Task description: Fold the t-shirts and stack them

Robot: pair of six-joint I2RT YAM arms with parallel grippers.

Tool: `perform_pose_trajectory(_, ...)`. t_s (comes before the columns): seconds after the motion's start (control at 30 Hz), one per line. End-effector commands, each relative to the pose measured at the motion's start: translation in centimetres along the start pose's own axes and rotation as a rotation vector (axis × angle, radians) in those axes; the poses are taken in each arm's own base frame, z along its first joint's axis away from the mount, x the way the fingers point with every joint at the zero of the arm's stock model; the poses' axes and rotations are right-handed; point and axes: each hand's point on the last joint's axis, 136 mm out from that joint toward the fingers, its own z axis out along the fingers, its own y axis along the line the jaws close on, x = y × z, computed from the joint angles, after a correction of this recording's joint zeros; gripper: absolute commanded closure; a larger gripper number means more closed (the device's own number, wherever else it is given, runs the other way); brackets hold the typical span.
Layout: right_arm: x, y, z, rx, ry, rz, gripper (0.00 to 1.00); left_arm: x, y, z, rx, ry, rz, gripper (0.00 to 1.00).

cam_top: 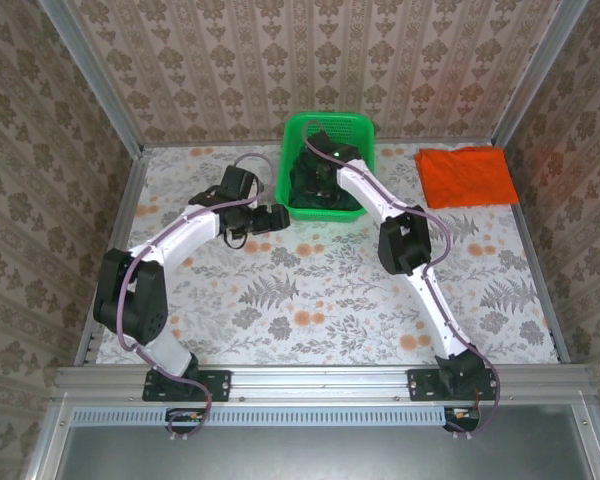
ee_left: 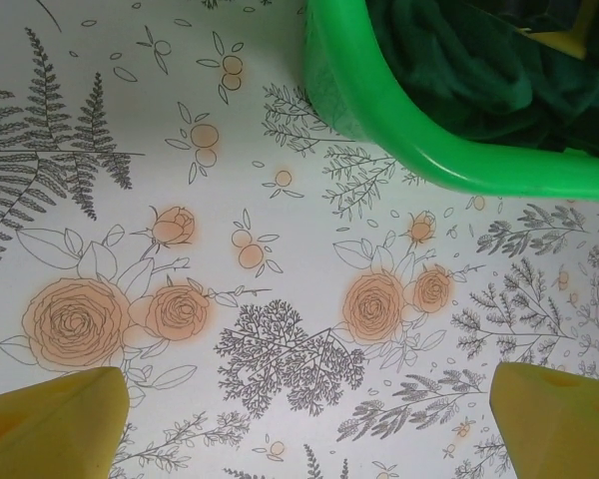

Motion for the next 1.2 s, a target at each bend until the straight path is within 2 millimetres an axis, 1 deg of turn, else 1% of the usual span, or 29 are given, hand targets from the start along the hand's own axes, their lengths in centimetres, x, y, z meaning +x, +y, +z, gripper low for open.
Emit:
perform_pose_trajectory(0.0, 0.7, 1.0, -1.8, -0.021, 0.047, -0.013, 0.75, -0.6, 0.6, -1.3, -0.017, -0.003, -0.001, 0.04)
perform_pose_trajectory(0.03, 0.2, 1.5, -2.7, -0.044, 0.033, -0.020, 0.84, -0.7, 0.7, -1.3, -0.017, -0.004, -0.007, 0.04)
perform_pose_trajectory(0.07, -0.5, 2.0, -4.1, -0.069, 0.009, -0.031, 0.90, -0.8, 0.9, -1.4, -0.018, -0.005, -0.013, 0.04)
perform_pose_trajectory(0.13, -2.1, 3.2, -7.7, -0.118, -0.052, -0.063, 0.98, -1.3, 0.9, -1.5, -0.014, -0.014, -0.021, 0.04)
perform_pose_trajectory(0.17, -3.2, 3.9, -10.3, -0.149, -0.102, -0.088, 1.00, -1.6, 0.8, -1.5, -0.010, -0.016, -0.020, 0.04)
perform_pose_trajectory(0.2, -4.4, 4.4, -13.6, -0.177, -0.167, -0.118, 1.00, -1.9, 0.7, -1.5, -0.004, -0.019, -0.022, 0.04)
perform_pose_trajectory(0.23, -5.3, 4.4, -16.2, -0.189, -0.218, -0.135, 1.00, -2.1, 0.5, -1.5, 0.004, -0.020, -0.023, 0.04)
perform_pose_trajectory(0.27, -6.3, 4.2, -19.3, -0.196, -0.283, -0.146, 1.00, -2.5, 0.2, -1.5, 0.015, -0.024, -0.023, 0.04)
perform_pose_trajectory(0.3, -7.1, 3.6, -22.4, -0.201, -0.347, -0.147, 1.00, -2.9, 0.0, -1.4, 0.025, -0.028, -0.024, 0.04)
perform_pose_trajectory(0.33, -7.5, 2.8, -24.0, -0.193, -0.369, -0.147, 1.00, -3.1, -0.2, -1.3, 0.030, -0.026, -0.025, 0.04)
perform_pose_trajectory(0.37, -8.0, 1.9, -26.9, -0.188, -0.411, -0.140, 1.00, -3.5, -0.4, -1.1, 0.037, -0.029, -0.026, 0.04)
perform_pose_trajectory(0.47, -8.5, -1.1, -33.8, -0.154, -0.518, -0.135, 1.00, -4.6, -0.9, -0.5, 0.049, -0.031, -0.032, 0.04)
perform_pose_trajectory(0.57, -7.9, -4.0, -39.9, -0.123, -0.605, -0.120, 1.00, -5.5, -1.1, 0.4, 0.063, -0.023, -0.048, 0.04)
perform_pose_trajectory(0.6, -7.6, -4.7, -42.2, -0.117, -0.642, -0.120, 1.00, -5.7, -1.2, 0.7, 0.064, -0.018, -0.052, 0.05)
perform_pose_trajectory(0.63, -7.2, -5.3, -43.9, -0.114, -0.672, -0.123, 1.00, -6.0, -1.3, 1.0, 0.064, -0.017, -0.054, 0.05)
perform_pose_trajectory(0.67, -6.7, -5.9, -46.1, -0.107, -0.711, -0.128, 1.00, -6.3, -1.3, 1.3, 0.064, -0.015, -0.058, 0.05)
perform_pose_trajectory(0.7, -6.3, -6.3, -47.5, -0.101, -0.737, -0.129, 1.00, -6.5, -1.3, 1.7, 0.061, -0.011, -0.063, 0.05)
perform_pose_trajectory(0.77, -4.8, -8.0, -51.9, -0.063, -0.823, -0.126, 1.00, -6.9, -1.2, 2.7, 0.053, 0.005, -0.080, 0.06)
perform_pose_trajectory(0.8, -4.3, -8.7, -53.3, -0.050, -0.849, -0.118, 1.00, -7.1, -1.1, 3.1, 0.049, 0.015, -0.089, 0.07)
perform_pose_trajectory(0.87, -2.7, -10.6, -56.9, -0.026, -0.917, -0.095, 1.00, -7.2, -1.0, 4.3, 0.036, 0.039, -0.097, 0.09)
perform_pose_trajectory(0.93, -1.1, -12.2, -59.6, -0.001, -0.968, -0.078, 1.00, -7.3, -0.8, 5.4, 0.019, 0.057, -0.095, 0.13)
perform_pose_trajectory(0.97, -0.2, -13.0, -60.6, 0.012, -0.981, -0.067, 1.00, -7.3, -0.7, 6.0, 0.011, 0.066, -0.094, 0.14)
perform_pose_trajectory(1.0, 0.4, -13.5, -61.2, 0.023, -0.983, -0.060, 1.00, -7.4, -0.7, 6.5, 0.007, 0.072, -0.095, 0.16)
perform_pose_trajectory(1.07, 2.0, -14.4, -61.7, 0.047, -0.961, -0.065, 1.00, -7.5, -0.5, 7.7, -0.004, 0.094, -0.097, 0.24)
perform_pose_trajectory(1.17, 4.2, -15.3, -60.8, 0.069, -0.881, -0.064, 1.00, -8.0, -0.6, 8.8, -0.006, 0.107, -0.096, 0.43)
